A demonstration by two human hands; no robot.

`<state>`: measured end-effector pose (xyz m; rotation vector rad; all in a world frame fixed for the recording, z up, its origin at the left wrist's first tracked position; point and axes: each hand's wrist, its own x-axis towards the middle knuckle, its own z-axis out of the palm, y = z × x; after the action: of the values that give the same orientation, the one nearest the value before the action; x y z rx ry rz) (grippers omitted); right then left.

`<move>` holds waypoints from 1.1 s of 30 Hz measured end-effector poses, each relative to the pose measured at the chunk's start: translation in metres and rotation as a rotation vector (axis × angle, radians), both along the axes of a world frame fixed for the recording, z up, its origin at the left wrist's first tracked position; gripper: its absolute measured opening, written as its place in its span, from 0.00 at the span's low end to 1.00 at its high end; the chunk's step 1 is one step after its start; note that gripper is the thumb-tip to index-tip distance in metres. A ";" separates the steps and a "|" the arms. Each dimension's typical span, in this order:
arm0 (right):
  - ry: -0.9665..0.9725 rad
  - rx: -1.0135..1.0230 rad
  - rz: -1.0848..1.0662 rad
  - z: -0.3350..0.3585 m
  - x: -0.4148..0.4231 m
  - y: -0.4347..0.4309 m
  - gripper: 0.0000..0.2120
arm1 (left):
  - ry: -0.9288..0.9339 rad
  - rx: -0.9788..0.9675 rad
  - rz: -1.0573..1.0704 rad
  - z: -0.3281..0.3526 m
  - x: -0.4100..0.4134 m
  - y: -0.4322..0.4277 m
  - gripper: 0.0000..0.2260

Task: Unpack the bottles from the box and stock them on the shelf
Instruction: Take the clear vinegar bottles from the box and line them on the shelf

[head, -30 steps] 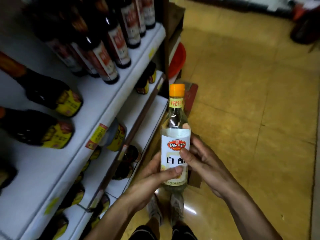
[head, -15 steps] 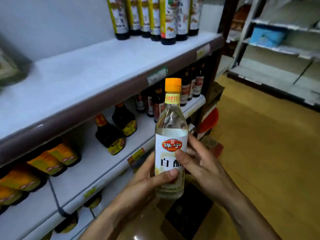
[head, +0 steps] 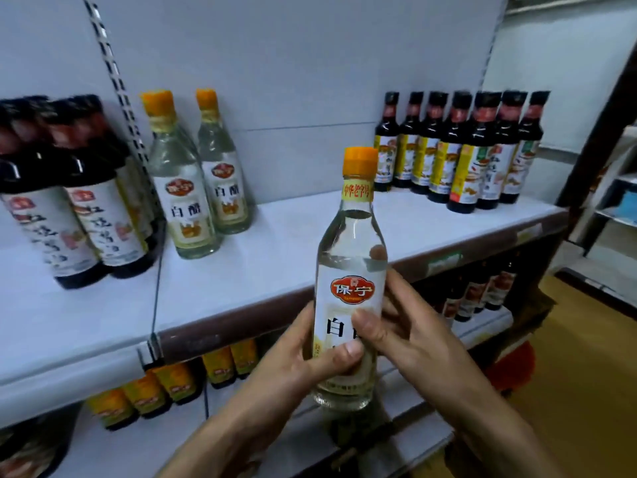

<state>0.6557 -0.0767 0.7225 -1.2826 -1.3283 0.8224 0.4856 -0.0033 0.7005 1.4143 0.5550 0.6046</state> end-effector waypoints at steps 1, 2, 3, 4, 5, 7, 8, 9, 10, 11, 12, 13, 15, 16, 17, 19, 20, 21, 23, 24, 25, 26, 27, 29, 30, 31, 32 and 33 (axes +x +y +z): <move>-0.011 0.014 0.010 0.007 -0.007 0.008 0.28 | -0.010 0.018 0.014 0.006 -0.006 0.006 0.25; -0.019 0.025 0.018 0.013 -0.012 0.015 0.28 | -0.019 0.031 0.029 0.011 -0.011 0.010 0.24; -0.035 0.049 0.025 0.021 -0.020 0.024 0.28 | -0.030 0.047 0.048 0.018 -0.019 0.017 0.24; -0.048 0.074 0.031 0.026 -0.027 0.032 0.28 | -0.043 0.061 0.061 0.024 -0.026 0.024 0.22; -0.065 0.099 0.035 0.032 -0.035 0.040 0.28 | -0.061 0.077 0.067 0.030 -0.033 0.030 0.22; -0.088 0.150 0.040 0.042 -0.048 0.054 0.27 | -0.083 0.129 0.073 0.040 -0.044 0.041 0.21; -0.094 0.179 0.040 0.046 -0.054 0.063 0.26 | -0.095 0.151 0.086 0.045 -0.051 0.048 0.21; -0.094 0.196 0.039 0.049 -0.059 0.069 0.26 | -0.105 0.161 0.097 0.049 -0.054 0.053 0.21; -0.094 0.209 0.039 0.052 -0.063 0.075 0.25 | -0.118 0.172 0.100 0.052 -0.057 0.059 0.21; -0.093 0.225 0.039 0.054 -0.068 0.083 0.25 | -0.124 0.196 0.097 0.054 -0.061 0.066 0.21; -0.090 0.238 0.035 0.055 -0.072 0.091 0.25 | -0.126 0.215 0.094 0.056 -0.064 0.073 0.21; -0.088 0.247 0.029 0.056 -0.074 0.097 0.25 | -0.128 0.224 0.093 0.057 -0.065 0.080 0.21; -0.088 0.249 0.028 0.058 -0.078 0.111 0.25 | -0.133 0.239 0.109 0.058 -0.068 0.093 0.22; -0.088 0.244 0.028 0.058 -0.078 0.116 0.26 | -0.130 0.241 0.115 0.058 -0.069 0.097 0.23; -0.090 0.244 0.032 0.058 -0.079 0.123 0.28 | -0.130 0.243 0.122 0.057 -0.070 0.103 0.23; -0.086 0.239 0.048 0.058 -0.079 0.134 0.30 | -0.125 0.242 0.135 0.057 -0.070 0.111 0.24; -0.088 0.240 0.060 0.057 -0.080 0.142 0.30 | -0.117 0.243 0.148 0.056 -0.071 0.118 0.24; -0.090 0.240 0.063 0.055 -0.081 0.150 0.30 | -0.104 0.243 0.164 0.056 -0.073 0.124 0.24; -0.085 0.235 0.069 0.053 -0.079 0.157 0.29 | -0.085 0.238 0.170 0.056 -0.073 0.130 0.24; -0.077 0.237 0.089 0.053 -0.079 0.171 0.29 | -0.073 0.244 0.196 0.056 -0.073 0.142 0.24; -0.078 0.234 0.088 0.051 -0.079 0.174 0.29 | -0.063 0.245 0.205 0.055 -0.073 0.146 0.24; -0.078 0.234 0.092 0.050 -0.078 0.179 0.29 | -0.053 0.248 0.207 0.056 -0.072 0.149 0.24; -0.069 0.230 0.102 0.048 -0.076 0.184 0.29 | -0.034 0.258 0.218 0.054 -0.071 0.154 0.24; -0.058 0.233 0.113 0.045 -0.071 0.194 0.28 | -0.005 0.267 0.243 0.052 -0.065 0.163 0.24; -0.050 0.230 0.115 0.043 -0.068 0.199 0.28 | 0.006 0.267 0.256 0.052 -0.061 0.166 0.23; -0.044 0.226 0.121 0.042 -0.065 0.205 0.28 | 0.017 0.265 0.268 0.051 -0.058 0.170 0.23; -0.035 0.221 0.128 0.040 -0.062 0.210 0.28 | 0.023 0.263 0.276 0.050 -0.054 0.173 0.23; -0.029 0.218 0.134 0.038 -0.059 0.215 0.28 | 0.030 0.261 0.287 0.048 -0.051 0.177 0.23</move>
<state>0.5972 0.1381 0.7606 -1.0471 -1.4964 0.7297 0.4346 0.1738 0.7489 1.6031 0.7304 0.9115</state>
